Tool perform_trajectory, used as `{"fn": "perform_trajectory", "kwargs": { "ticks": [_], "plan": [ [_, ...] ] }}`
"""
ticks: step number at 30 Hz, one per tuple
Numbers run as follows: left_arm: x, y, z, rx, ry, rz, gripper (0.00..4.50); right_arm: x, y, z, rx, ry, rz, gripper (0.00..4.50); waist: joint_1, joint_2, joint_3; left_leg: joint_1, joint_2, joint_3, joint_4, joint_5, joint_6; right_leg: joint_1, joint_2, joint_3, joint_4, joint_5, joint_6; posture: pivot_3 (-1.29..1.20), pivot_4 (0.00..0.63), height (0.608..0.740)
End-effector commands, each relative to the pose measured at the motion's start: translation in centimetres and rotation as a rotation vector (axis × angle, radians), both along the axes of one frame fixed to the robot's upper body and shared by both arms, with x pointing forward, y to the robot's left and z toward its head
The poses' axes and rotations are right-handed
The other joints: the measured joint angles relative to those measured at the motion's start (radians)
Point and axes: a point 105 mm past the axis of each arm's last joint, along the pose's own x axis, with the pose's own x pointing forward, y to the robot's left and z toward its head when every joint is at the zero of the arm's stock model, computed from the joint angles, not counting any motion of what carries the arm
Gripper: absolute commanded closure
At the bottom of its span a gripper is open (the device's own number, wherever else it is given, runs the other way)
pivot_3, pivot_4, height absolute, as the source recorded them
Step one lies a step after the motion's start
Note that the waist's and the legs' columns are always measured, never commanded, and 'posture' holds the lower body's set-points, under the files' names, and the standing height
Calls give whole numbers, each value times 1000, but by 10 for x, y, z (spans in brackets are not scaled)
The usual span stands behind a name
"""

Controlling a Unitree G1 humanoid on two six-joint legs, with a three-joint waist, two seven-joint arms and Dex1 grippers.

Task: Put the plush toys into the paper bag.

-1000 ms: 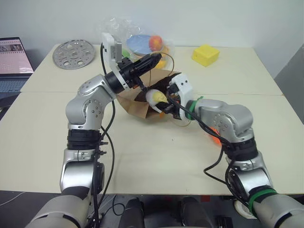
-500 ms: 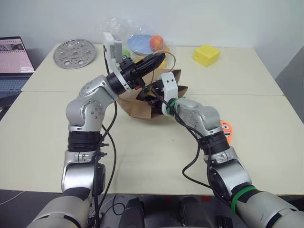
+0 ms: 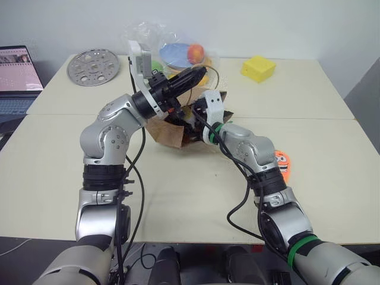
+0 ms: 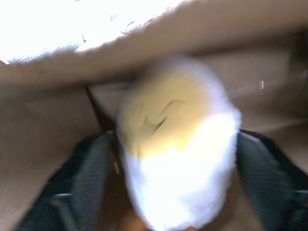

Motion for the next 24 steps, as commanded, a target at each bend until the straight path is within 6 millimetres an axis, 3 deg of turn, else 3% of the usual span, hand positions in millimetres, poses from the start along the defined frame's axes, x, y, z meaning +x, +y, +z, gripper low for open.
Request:
{"fn": "perform_trajectory", "kwargs": {
  "ticks": [1, 8, 12, 17, 19, 21, 24],
  "plan": [
    [-3, 4, 8, -9, -49, 8, 4500, -11, -7, 24, 0, -100, 33, 33, 2, 0, 0, 0, 0, 0, 0, 0, 0, 0, 0, 0, 0, 0, 0, 0, 150, 740],
    [-2, 4, 4, -11, -45, 17, 4500, -32, -56, 38, -78, -178, -18, 33, 4, 0, 0, 0, 0, 0, 0, 0, 0, 0, 0, 0, 0, 0, 0, 0, 150, 740],
    [-2, 6, 2, -9, -43, 21, 4500, -50, -113, 41, -218, -227, -137, 33, 9, 0, 0, -1, 0, 0, 0, 0, 0, 0, 0, 0, 0, 0, 0, 0, 150, 740],
    [-4, 9, 0, -6, -42, 23, 4500, -67, -160, 35, -303, -190, -303, 33, 12, 0, 0, -1, 0, 0, 0, 0, 0, 0, 0, 0, -1, 0, 0, 0, 150, 740],
    [-4, 9, 0, -6, -41, 24, 4500, -76, -179, 23, -360, -149, -380, 33, 9, 0, 0, -1, 0, 0, 0, 0, 0, 0, 0, 0, -1, 0, 0, 0, 150, 740],
    [-3, 8, -1, -7, -38, 24, 4500, -90, -196, -13, -388, -7, -478, 33, 12, -1, -1, -1, 0, 0, 0, 0, 0, 0, 0, 0, -1, 0, 0, 0, 150, 740],
    [-3, 7, -2, -3, -38, 19, 4500, -100, -202, -38, -433, 60, -524, 33, 12, -1, 0, -1, 0, 0, 0, 0, 0, 1, 0, 0, -1, 0, 0, 0, 150, 740]
  ]
}}
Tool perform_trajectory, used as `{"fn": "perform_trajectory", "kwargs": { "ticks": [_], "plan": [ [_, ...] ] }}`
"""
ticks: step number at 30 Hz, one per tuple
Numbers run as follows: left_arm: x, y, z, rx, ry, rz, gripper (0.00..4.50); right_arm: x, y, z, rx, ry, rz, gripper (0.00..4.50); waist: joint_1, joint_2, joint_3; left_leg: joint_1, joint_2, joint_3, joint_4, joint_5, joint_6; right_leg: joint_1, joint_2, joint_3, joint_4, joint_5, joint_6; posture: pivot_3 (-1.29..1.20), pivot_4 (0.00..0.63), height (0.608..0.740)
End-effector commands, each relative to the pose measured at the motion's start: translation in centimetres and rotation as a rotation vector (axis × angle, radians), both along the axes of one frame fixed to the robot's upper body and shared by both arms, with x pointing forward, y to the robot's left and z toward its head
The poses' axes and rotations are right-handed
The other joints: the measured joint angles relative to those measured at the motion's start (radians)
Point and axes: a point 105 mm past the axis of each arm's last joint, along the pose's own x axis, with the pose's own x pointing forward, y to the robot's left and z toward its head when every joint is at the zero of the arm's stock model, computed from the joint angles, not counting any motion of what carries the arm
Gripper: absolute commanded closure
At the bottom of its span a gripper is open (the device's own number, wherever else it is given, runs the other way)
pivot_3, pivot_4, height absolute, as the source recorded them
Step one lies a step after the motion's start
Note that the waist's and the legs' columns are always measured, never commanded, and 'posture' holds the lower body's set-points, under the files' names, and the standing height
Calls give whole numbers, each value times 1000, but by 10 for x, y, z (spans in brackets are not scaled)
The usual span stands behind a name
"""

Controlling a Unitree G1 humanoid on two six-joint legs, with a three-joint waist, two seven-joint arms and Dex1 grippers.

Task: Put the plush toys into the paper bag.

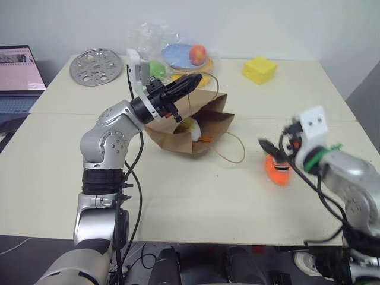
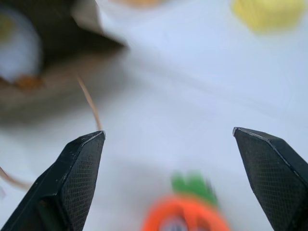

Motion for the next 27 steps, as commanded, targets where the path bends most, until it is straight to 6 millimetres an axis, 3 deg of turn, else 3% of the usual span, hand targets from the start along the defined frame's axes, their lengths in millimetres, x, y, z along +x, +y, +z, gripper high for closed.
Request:
{"fn": "perform_trajectory", "kwargs": {
  "ticks": [1, 4, 9, 10, 12, 19, 23, 27],
  "plan": [
    [-6, -1, 11, -8, -55, -13, 4500, -8, -4, -5, -55, -17, -47, 33, -4, 0, 0, 0, 0, 1, 0, 0, 0, 0, 0, 1, 0, 0, 0, 0, 150, 740],
    [-7, -2, 12, -6, -59, -16, 4500, -12, -8, -21, -79, 18, -81, 33, -8, 0, 0, 1, 0, 2, 1, 0, 0, 0, 0, 2, 0, 0, 0, 0, 150, 740],
    [-8, -1, 11, -2, -59, -15, 4500, -14, -5, -27, -49, 18, -91, 33, -7, 0, 0, 2, 0, 1, 1, 0, 0, 1, 0, 2, 0, 0, 0, 0, 150, 740],
    [-8, -1, 11, -1, -59, -15, 4500, -15, -3, -28, -45, 21, -79, 200, -7, 0, 0, 2, 0, 1, 1, 0, 0, 1, 0, 1, 0, 0, 0, 0, 150, 740],
    [-8, -1, 12, -1, -60, -14, 4500, -17, -3, -31, -44, 25, -73, 628, -7, 0, 0, 2, 0, 1, 1, 0, 0, 1, 0, 1, 0, 0, 0, 0, 150, 740],
    [-7, -1, 13, -1, -61, -9, 4500, -13, -14, -29, -57, 0, -98, 3091, -7, 0, 0, 2, 0, 1, 1, 0, 0, 2, 0, 1, 0, 0, 0, 0, 150, 740],
    [-6, -1, 13, 0, -62, -9, 4500, -9, -10, -17, -42, -51, -59, 4402, -7, 0, 0, 2, 0, 1, 1, 0, 0, 2, 0, 1, 0, 0, 0, 0, 150, 740],
    [-5, -1, 14, 1, -65, -10, 4500, 7, 21, 24, 90, -188, 67, 4476, -14, 0, 0, 2, 0, 1, 1, 1, 1, 2, 0, 2, 1, 0, 0, 0, 150, 740]
  ]
}}
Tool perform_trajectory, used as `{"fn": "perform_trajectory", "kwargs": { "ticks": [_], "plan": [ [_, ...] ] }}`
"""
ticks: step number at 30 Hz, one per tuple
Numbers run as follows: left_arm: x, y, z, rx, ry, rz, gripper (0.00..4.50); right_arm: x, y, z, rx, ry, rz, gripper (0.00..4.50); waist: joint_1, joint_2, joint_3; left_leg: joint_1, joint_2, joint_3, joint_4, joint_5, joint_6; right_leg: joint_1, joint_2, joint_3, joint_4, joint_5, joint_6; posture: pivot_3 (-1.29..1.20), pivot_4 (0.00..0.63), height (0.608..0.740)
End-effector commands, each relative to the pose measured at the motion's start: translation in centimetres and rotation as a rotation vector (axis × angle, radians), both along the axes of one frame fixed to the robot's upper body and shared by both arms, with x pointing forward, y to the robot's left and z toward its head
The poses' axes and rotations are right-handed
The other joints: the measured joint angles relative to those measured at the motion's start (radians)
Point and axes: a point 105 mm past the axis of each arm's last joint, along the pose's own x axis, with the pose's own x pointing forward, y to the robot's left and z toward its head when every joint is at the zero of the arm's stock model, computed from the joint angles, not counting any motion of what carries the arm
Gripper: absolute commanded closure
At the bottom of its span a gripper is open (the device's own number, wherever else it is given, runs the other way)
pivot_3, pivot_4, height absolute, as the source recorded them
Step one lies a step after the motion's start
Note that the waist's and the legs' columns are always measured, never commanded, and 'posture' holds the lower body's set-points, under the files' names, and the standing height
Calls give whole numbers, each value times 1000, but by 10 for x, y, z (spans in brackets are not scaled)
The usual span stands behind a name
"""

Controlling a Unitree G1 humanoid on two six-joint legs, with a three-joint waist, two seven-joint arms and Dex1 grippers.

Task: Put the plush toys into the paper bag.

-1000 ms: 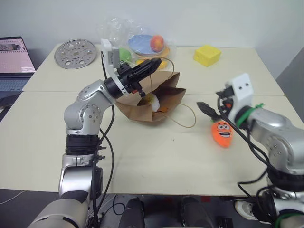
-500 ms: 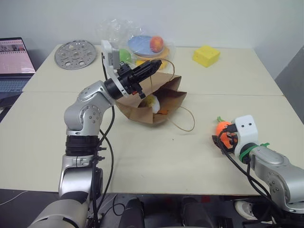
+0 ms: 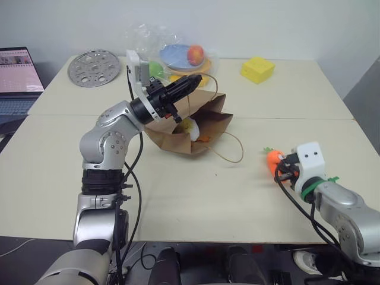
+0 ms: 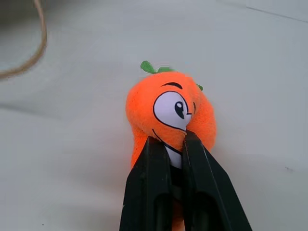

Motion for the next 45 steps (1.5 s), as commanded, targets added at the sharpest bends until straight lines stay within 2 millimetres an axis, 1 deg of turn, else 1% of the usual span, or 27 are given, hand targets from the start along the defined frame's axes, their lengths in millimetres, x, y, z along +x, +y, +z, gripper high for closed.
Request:
{"fn": "perform_trajectory", "kwargs": {
  "ticks": [1, 2, 4, 6, 7, 9, 12, 15, 19, 21, 25, 28, 32, 36, 39, 41, 45],
  "plan": [
    [-4, 0, 15, -4, -65, -2, 4500, 10, 24, 45, 88, -167, 98, 4476, 0, 0, 0, 0, 0, 0, 0, 0, 0, 0, 0, 0, 0, 0, 0, 0, 150, 740],
    [-4, -1, 15, -4, -66, -4, 4500, 13, 33, 54, 134, -186, 127, 4476, 1, 0, 0, 0, 0, -1, 0, 0, 0, 0, 0, 0, 0, 0, 0, 0, 150, 740],
    [-4, -1, 16, -2, -68, -6, 4500, 17, 48, 65, 183, -201, 186, 4476, 3, 0, 0, 0, 0, -1, 0, 0, 0, 0, 0, -1, 0, 0, 0, 0, 150, 740],
    [-5, -2, 16, 0, -68, -10, 4500, 22, 65, 73, 214, -198, 256, 4476, 4, 0, 0, -1, 0, -1, -1, 0, 0, 0, 0, -1, -1, 0, 0, 0, 150, 740],
    [-5, -3, 16, 1, -68, -14, 4500, 27, 73, 74, 226, -188, 280, 4476, 5, 0, 0, -1, 0, -1, -1, 0, 0, 0, 0, -1, -1, 0, 0, 0, 150, 740],
    [-4, -4, 17, 3, -69, -20, 4500, 36, 80, 74, 236, -172, 296, 4476, 7, 0, 0, -1, 0, -1, -1, 0, 0, 0, 0, -2, -1, 0, 0, 0, 150, 740],
    [-5, -6, 19, 3, -76, -27, 4500, 46, 97, 78, 236, -158, 352, 4476, 6, 0, 0, -1, 0, -1, 0, 0, 0, 0, 0, -2, -1, 0, 0, 0, 150, 740],
    [-5, -6, 20, 5, -78, -29, 4500, 51, 109, 79, 247, -140, 378, 4476, 4, 0, 0, -1, 0, -1, 0, 0, 0, -1, 0, -1, 0, 0, 0, 0, 150, 740],
    [-5, -6, 20, 7, -77, -30, 4500, 53, 117, 74, 235, -121, 407, 4476, 4, 0, 0, -1, 0, -1, -1, 0, 0, -1, 0, -2, 0, 0, 0, 0, 150, 740],
    [-5, -6, 20, 5, -77, -31, 4500, 53, 123, 68, 228, -99, 425, 4476, 4, 0, 0, -1, 0, -1, -1, 0, 0, -1, 0, -2, 0, 0, 0, 0, 150, 740],
    [-6, -5, 21, 7, -78, -34, 4500, 53, 141, 61, 233, -72, 485, 4476, 3, 0, 0, -1, 0, -1, -1, 0, 0, -1, 0, -2, 0, 0, 0, 0, 150, 740],
    [-7, -8, 20, 10, -76, -46, 4500, 67, 150, 60, 246, -88, 471, 4476, 2, 0, 0, -1, 0, -1, -1, 0, 0, -2, 0, -1, 0, 0, 0, 0, 150, 740],
    [-8, -9, 20, 7, -75, -56, 4500, 82, 156, 62, 253, -127, 442, 4476, 1, 0, 0, -1, 0, -1, -1, 0, 0, -2, 0, -2, 1, 0, 0, 0, 150, 740],
    [-9, -9, 20, 7, -73, -60, 4500, 97, 160, 74, 286, -188, 403, 4476, 1, 0, 0, -1, 0, -1, -1, 0, 0, -2, 0, -2, 1, 0, 0, 0, 150, 740],
    [-9, -8, 20, 10, -74, -61, 4500, 103, 163, 77, 292, -210, 394, 4476, 1, 0, 0, -1, 0, -1, -1, 0, 0, -2, 0, -2, 1, 0, 0, 0, 150, 740],
    [-9, -8, 19, 9, -74, -60, 4500, 105, 165, 75, 289, -208, 399, 4476, 1, 0, 0, -1, 0, -1, -1, 0, 0, -2, 0, -2, 1, 0, 0, 0, 150, 740],
    [-11, -9, 20, 7, -73, -69, 4500, 118, 170, 63, 253, -224, 346, 4476, 1, 0, 0, -1, 0, -1, -1, 0, 0, -2, 0, -2, 1, 0, 0, 0, 150, 740]
  ]
}}
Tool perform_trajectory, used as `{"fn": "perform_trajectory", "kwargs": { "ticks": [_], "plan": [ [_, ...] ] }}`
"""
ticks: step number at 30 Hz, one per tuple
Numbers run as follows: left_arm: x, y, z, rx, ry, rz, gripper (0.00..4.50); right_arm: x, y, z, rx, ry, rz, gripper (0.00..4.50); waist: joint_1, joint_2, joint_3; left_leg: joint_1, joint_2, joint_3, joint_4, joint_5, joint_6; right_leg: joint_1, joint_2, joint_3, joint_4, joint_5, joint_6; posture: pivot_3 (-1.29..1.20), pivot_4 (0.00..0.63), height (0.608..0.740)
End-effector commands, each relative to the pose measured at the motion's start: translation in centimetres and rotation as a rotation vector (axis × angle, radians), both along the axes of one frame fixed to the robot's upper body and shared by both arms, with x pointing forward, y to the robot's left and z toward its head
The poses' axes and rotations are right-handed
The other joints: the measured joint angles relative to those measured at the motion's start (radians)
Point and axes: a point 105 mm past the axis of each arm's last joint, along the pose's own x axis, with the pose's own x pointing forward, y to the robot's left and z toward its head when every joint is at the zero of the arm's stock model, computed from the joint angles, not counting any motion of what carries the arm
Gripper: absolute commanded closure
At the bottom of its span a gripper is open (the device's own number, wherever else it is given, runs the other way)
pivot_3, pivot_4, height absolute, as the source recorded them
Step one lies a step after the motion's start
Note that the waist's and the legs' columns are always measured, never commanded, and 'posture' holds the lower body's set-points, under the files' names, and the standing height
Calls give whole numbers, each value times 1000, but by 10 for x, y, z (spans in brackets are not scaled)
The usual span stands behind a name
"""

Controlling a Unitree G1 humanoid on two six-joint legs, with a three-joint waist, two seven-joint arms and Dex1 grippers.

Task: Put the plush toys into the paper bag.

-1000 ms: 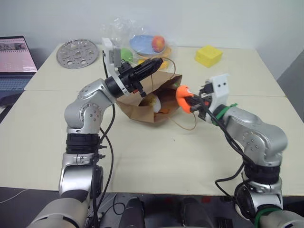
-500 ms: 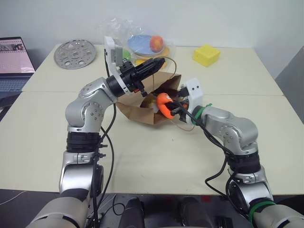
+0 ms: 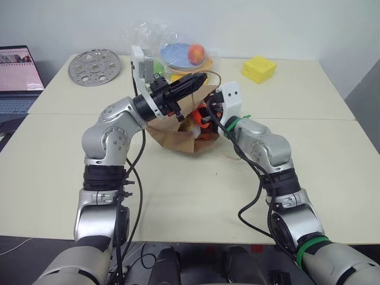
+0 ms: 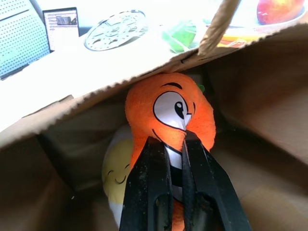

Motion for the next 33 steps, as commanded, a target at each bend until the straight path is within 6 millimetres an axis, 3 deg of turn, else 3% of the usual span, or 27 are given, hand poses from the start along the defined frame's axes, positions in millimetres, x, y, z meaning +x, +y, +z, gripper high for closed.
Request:
{"fn": "perform_trajectory", "kwargs": {
  "ticks": [1, 8, 9, 14, 20, 23, 27, 29, 33],
  "plan": [
    [-10, -1, 15, -11, -61, -27, 4500, 7, 10, 7, -3, -64, -19, 4476, 0, 0, 0, 0, 0, 0, 0, 0, 0, 0, 0, 0, 0, 0, 0, 0, 150, 740],
    [-11, -2, 14, -11, -61, -32, 4500, 8, 17, -15, -38, -8, 12, 4476, -4, 0, 0, 0, 0, 0, 0, 0, 0, 0, 0, 0, 0, 0, 0, 0, 150, 740],
    [-11, -2, 15, -12, -61, -30, 4500, 8, 16, -15, -33, -4, 12, 3892, -4, 0, 0, 0, 0, 0, 0, 0, 0, 0, 0, 0, 0, 0, 0, 0, 150, 740],
    [-11, -3, 12, -9, -58, -30, 4500, -4, 11, -9, -11, -18, 63, 2189, -4, 0, 0, 0, 0, 0, 0, 0, 0, 0, 0, 0, 0, 0, 0, 0, 150, 740],
    [-10, -2, 11, -12, -58, -23, 4500, -36, -10, 14, -19, -50, 116, 22, 2, 0, 0, 0, 0, 0, 0, 0, 0, 0, 0, 0, 0, 0, 0, 0, 150, 740],
    [-10, -2, 11, -13, -58, -22, 4500, -50, -21, 23, -24, -50, 124, 22, 2, 0, 0, 0, 0, 0, 0, 0, 0, 0, 0, 0, 0, 0, 0, 0, 150, 740],
    [-7, 1, 15, -28, -68, -1, 4500, -69, -49, 35, -48, -62, 78, 22, 3, 0, 0, 0, 0, 0, 0, 0, 0, 0, 0, 0, 0, 0, 0, 0, 150, 740],
    [-5, 3, 18, -36, -74, 11, 4500, -80, -69, 31, -59, -39, 40, 22, 6, 0, 0, -1, 0, 0, 0, 0, 0, 0, 0, 0, 0, 0, 0, 0, 150, 740],
    [-4, 8, 24, -57, -82, 23, 4500, -98, -101, 0, -76, 83, -53, 22, 10, 0, 0, -1, 0, -1, 0, 0, 0, 0, 0, -1, -1, 0, 0, 0, 150, 740]
  ]
}}
